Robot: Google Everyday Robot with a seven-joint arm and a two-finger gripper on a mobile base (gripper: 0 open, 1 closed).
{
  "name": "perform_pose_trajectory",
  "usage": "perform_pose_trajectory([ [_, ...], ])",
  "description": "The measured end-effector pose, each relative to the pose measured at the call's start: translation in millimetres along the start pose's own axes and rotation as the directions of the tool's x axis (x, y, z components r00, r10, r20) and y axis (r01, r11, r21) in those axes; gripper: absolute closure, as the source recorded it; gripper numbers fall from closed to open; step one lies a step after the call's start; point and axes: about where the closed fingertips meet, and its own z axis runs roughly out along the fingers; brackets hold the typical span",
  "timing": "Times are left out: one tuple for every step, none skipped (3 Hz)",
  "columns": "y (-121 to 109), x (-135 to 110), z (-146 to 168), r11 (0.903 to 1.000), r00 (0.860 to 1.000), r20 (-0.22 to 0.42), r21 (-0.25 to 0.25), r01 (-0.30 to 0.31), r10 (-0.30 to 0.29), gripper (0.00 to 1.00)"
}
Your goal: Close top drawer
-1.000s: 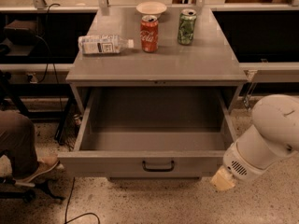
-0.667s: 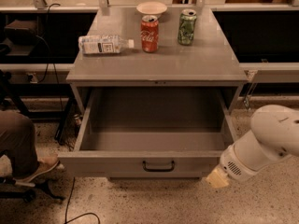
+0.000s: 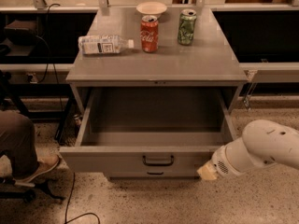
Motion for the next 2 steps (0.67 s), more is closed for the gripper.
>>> perform_pose_trajectory([
  [-11.9, -28.4, 5.3, 0.9972, 0.996, 0.094, 0.074, -0.014, 0.007, 1.0],
  [-11.9, -28.5, 5.4, 0.9972, 0.996, 0.094, 0.074, -0.014, 0.007, 1.0],
])
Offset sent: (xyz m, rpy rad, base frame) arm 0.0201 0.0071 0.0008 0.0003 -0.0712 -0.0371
